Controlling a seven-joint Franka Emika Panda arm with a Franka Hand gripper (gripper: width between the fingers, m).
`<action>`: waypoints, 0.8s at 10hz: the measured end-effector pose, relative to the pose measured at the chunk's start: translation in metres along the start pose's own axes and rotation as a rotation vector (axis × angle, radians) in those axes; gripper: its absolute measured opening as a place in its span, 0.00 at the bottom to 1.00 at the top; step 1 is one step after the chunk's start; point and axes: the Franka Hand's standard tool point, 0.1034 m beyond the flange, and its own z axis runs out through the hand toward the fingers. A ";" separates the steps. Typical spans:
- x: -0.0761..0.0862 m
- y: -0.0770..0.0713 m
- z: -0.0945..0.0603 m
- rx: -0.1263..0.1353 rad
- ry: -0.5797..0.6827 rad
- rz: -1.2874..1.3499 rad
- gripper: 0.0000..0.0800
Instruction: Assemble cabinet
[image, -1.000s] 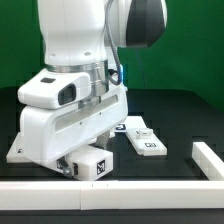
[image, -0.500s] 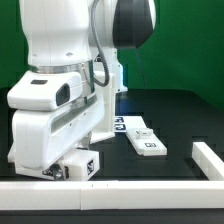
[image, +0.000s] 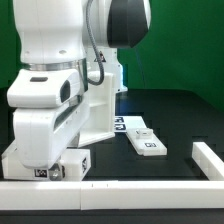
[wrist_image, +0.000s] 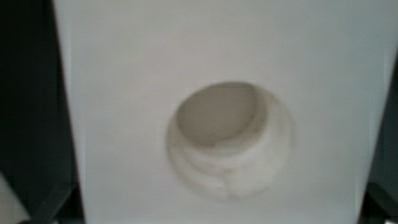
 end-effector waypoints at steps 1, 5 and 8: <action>-0.001 -0.001 0.001 0.005 -0.001 0.016 0.70; -0.001 -0.001 0.001 0.006 -0.001 0.015 0.98; 0.020 -0.005 -0.033 -0.033 -0.020 0.027 1.00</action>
Offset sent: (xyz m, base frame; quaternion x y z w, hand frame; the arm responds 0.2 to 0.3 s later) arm 0.0000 0.0000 0.0000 0.0000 0.0000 0.0000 1.0000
